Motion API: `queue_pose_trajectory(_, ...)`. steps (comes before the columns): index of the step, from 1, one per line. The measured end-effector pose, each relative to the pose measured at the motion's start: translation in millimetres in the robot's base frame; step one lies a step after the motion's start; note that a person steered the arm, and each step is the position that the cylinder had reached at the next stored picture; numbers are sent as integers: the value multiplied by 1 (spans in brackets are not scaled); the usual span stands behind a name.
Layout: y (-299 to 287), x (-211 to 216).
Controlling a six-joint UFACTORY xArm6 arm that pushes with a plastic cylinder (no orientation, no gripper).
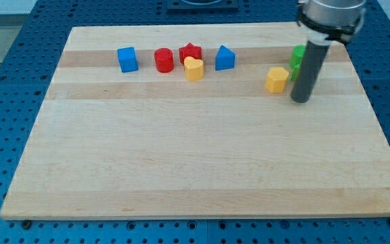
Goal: Push the yellow hexagon to the bottom right side of the blue triangle
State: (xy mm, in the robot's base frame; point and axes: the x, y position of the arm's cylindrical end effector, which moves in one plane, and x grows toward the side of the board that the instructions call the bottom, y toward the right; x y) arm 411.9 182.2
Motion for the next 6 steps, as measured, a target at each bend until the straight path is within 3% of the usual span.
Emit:
queue_pose_trajectory(3,-41,-36)
queue_pose_trajectory(6,-102,-36)
